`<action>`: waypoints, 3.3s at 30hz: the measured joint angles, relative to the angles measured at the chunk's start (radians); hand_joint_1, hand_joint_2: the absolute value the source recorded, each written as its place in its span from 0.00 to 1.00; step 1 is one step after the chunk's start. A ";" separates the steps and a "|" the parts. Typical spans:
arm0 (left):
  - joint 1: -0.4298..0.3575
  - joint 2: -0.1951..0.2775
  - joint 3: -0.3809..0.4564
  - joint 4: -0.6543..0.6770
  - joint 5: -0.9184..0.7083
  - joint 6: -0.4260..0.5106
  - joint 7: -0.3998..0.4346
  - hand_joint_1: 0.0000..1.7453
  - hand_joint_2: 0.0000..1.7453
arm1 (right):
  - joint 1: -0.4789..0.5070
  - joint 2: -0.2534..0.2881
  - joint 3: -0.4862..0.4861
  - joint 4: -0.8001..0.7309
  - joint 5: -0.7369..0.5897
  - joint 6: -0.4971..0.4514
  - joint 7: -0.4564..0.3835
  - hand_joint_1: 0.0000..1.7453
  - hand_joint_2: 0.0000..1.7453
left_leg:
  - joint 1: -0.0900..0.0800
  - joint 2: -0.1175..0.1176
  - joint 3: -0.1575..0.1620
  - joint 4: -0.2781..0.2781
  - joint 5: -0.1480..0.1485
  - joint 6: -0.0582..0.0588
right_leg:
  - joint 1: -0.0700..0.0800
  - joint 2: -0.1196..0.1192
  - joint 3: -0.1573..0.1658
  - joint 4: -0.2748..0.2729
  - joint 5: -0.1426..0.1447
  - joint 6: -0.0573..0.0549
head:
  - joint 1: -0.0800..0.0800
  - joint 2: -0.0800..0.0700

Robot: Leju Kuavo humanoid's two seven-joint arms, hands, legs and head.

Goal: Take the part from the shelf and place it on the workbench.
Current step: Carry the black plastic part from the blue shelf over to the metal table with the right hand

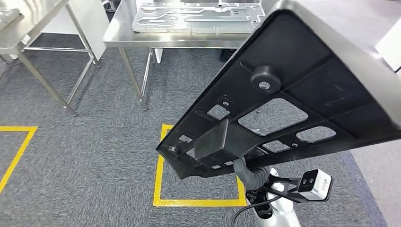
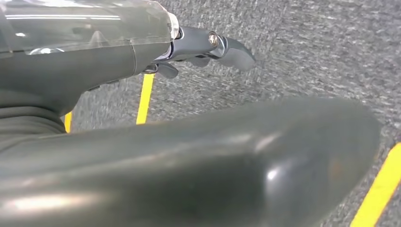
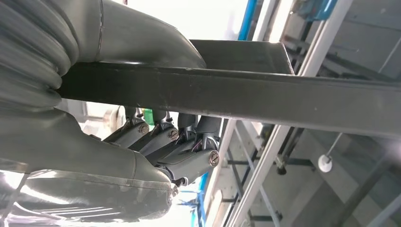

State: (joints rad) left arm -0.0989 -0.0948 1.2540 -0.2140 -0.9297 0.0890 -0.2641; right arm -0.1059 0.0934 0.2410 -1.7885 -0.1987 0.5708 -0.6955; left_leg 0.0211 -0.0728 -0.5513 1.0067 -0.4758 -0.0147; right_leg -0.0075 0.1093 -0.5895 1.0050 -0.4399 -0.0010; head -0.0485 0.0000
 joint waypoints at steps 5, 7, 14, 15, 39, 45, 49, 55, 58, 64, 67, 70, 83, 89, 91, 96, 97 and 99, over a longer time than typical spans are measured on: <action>-0.003 -0.005 0.002 0.000 0.006 -0.011 0.001 0.00 0.00 | 0.002 -0.005 0.004 -0.001 0.000 0.001 0.000 0.87 1.00 | 0.002 0.051 0.003 -0.014 0.011 0.035 | 0.001 -0.046 -0.040 0.064 -0.036 0.026 | 0.000 0.000; -0.001 -0.005 0.006 0.000 0.011 -0.017 0.002 0.00 0.00 | 0.000 -0.006 0.005 0.001 -0.004 0.002 0.000 0.87 1.00 | -0.001 0.074 0.002 -0.015 0.010 0.041 | -0.001 -0.093 -0.106 0.197 -0.099 0.031 | 0.000 0.000; -0.004 -0.006 0.018 0.000 0.018 -0.053 0.002 0.00 0.00 | 0.001 -0.011 0.005 0.006 0.007 -0.007 0.000 0.87 1.00 | -0.007 0.112 0.008 -0.012 -0.002 0.025 | -0.004 -0.124 -0.007 0.026 -0.013 0.025 | 0.000 0.000; -0.004 -0.006 0.018 0.000 0.018 -0.054 0.002 0.00 0.00 | 0.001 -0.012 0.005 0.006 0.008 -0.009 0.000 0.87 1.00 | -0.008 0.113 0.009 -0.011 -0.005 0.019 | -0.001 -0.127 0.006 0.001 -0.012 0.020 | 0.000 0.000; 0.004 -0.004 0.023 0.000 0.018 -0.055 -0.007 0.00 0.00 | 0.011 -0.012 0.012 -0.002 0.016 -0.024 0.000 0.87 1.00 | -0.008 0.074 0.012 -0.013 -0.001 0.047 | -0.003 -0.099 -0.083 0.270 -0.168 0.037 | 0.000 0.000; 0.005 -0.006 0.024 0.000 0.020 -0.056 -0.007 0.00 0.00 | 0.015 -0.012 0.012 -0.002 0.017 -0.031 0.000 0.87 1.00 | -0.010 0.075 0.080 -0.016 -0.064 0.028 | 0.000 -0.118 -0.068 0.038 0.018 0.020 | 0.001 0.000; 0.001 -0.005 0.024 0.000 0.021 -0.058 -0.008 0.00 0.00 | 0.018 -0.012 0.013 -0.004 0.018 -0.032 0.000 0.87 1.00 | -0.010 0.081 0.108 -0.009 -0.073 0.002 | 0.002 -0.110 -0.041 0.007 0.012 -0.011 | 0.002 0.000; 0.001 -0.006 0.024 0.000 0.021 -0.063 -0.010 0.00 0.00 | 0.019 -0.011 0.015 -0.006 0.018 -0.032 0.000 0.87 1.00 | -0.008 0.080 -0.091 0.278 -0.185 -0.006 | 0.007 -0.101 0.033 0.001 -0.039 -0.030 | 0.001 0.000; 0.007 -0.006 0.024 0.000 0.021 -0.062 -0.010 0.00 0.00 | 0.020 -0.011 0.015 -0.006 0.018 -0.033 0.000 0.87 1.00 | -0.012 0.079 -0.108 0.168 -0.116 0.010 | 0.014 -0.094 0.085 0.000 -0.078 -0.030 | 0.001 0.000; 0.005 0.000 0.025 0.000 0.020 -0.060 -0.010 0.00 0.00 | 0.021 -0.012 0.021 -0.006 0.019 -0.036 0.001 0.87 1.00 | -0.027 0.069 -0.073 0.026 0.047 0.043 | 0.016 -0.085 0.130 0.018 -0.117 -0.002 | 0.001 0.000; 0.001 -0.001 0.025 0.000 0.020 -0.060 -0.011 0.00 0.00 | 0.019 -0.012 0.022 -0.007 0.019 -0.043 0.001 0.87 1.00 | -0.018 0.067 -0.033 -0.002 0.036 0.054 | 0.012 -0.093 0.057 0.147 -0.121 0.016 | 0.002 0.000; 0.002 -0.001 0.025 0.000 0.021 -0.060 -0.010 0.00 0.00 | 0.022 -0.014 0.023 0.001 0.022 -0.059 0.001 0.87 1.00 | -0.016 0.067 0.000 -0.008 0.010 0.055 | -0.001 -0.099 -0.065 0.283 -0.191 0.033 | 0.002 0.000; -0.002 -0.007 0.025 0.000 0.018 -0.059 -0.010 0.00 0.00 | 0.022 -0.027 0.040 0.016 0.052 -0.136 0.014 0.87 1.00 | -0.007 0.061 0.004 0.143 -0.098 -0.003 | -0.005 -0.100 -0.003 0.002 -0.002 -0.017 | 0.002 0.000; 0.004 -0.007 0.025 0.000 0.017 -0.059 -0.009 0.00 0.00 | 0.023 -0.027 0.042 0.025 0.040 -0.157 0.024 0.87 1.00 | -0.010 0.066 -0.087 0.140 -0.026 0.005 | 0.006 -0.101 0.058 0.001 -0.050 -0.023 | 0.002 0.000; 0.003 -0.005 0.025 0.000 0.016 -0.059 -0.009 0.00 0.00 | 0.021 -0.027 0.045 0.025 0.038 -0.157 0.023 0.87 1.00 | -0.018 0.067 -0.060 0.042 0.021 0.018 | 0.009 -0.102 0.074 0.000 -0.064 -0.016 | 0.002 0.000; 0.005 -0.005 0.025 0.000 0.014 -0.060 -0.008 0.00 0.00 | 0.020 -0.027 0.047 0.017 0.035 -0.158 0.022 0.87 1.00 | -0.018 0.066 -0.034 0.001 0.039 0.039 | 0.011 -0.102 0.086 0.012 -0.094 0.011 | 0.002 0.000; 0.004 -0.005 0.025 0.000 0.014 -0.060 -0.009 0.00 0.00 | 0.020 -0.027 0.047 0.014 0.034 -0.158 0.021 0.87 1.00 | -0.014 0.067 -0.027 -0.006 0.040 0.043 | 0.011 -0.103 0.071 0.047 -0.112 0.016 | 0.002 0.000; 0.002 -0.005 0.025 0.000 0.014 -0.061 -0.009 0.00 0.00 | 0.020 -0.027 0.047 0.011 0.033 -0.158 0.020 0.87 1.00 | -0.012 0.068 -0.017 -0.011 0.035 0.049 | 0.005 -0.103 -0.002 0.175 -0.164 0.024 | 0.002 0.000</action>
State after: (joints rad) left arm -0.0973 -0.0994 1.2792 -0.2136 -0.9155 0.0276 -0.2735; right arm -0.0857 0.0664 0.2884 -1.7776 -0.1659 0.4129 -0.6760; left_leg 0.0093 -0.0053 -0.5683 0.9959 -0.4410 0.0338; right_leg -0.0022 0.0058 -0.5911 1.1796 -0.6036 0.0226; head -0.0463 0.0000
